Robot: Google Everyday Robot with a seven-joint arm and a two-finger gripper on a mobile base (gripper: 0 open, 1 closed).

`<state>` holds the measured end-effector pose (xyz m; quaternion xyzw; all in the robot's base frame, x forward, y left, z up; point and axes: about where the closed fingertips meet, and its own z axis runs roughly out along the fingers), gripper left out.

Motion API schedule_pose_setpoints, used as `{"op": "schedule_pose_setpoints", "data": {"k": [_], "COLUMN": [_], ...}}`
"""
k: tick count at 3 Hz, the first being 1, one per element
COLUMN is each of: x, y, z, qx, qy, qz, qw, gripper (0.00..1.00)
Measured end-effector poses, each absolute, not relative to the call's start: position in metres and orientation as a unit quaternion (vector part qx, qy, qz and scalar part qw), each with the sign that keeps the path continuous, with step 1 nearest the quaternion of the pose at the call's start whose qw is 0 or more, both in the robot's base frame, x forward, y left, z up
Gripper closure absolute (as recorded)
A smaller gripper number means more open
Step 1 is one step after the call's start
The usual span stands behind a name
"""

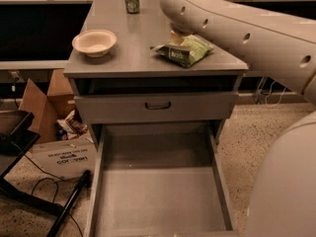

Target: Pick green jalapeno chip bag from middle drawer and place on counter

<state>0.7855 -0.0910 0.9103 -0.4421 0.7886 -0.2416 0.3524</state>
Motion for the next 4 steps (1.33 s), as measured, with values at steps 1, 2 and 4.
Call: {"op": "schedule_pose_setpoints", "data": {"k": [1,2,4], "x": [0.785,0.785,0.790], "y": [-0.091,-0.091,-0.100], "z": [0.910,0.910,0.989], "qx": [-0.442,-0.442,-0.451], "qy": [0.789,0.789,0.765], "qz": [-0.242,-0.242,-0.220], "qw": [0.352,0.352,0.402], "gripper": [0.00,0.00,0.00]}}
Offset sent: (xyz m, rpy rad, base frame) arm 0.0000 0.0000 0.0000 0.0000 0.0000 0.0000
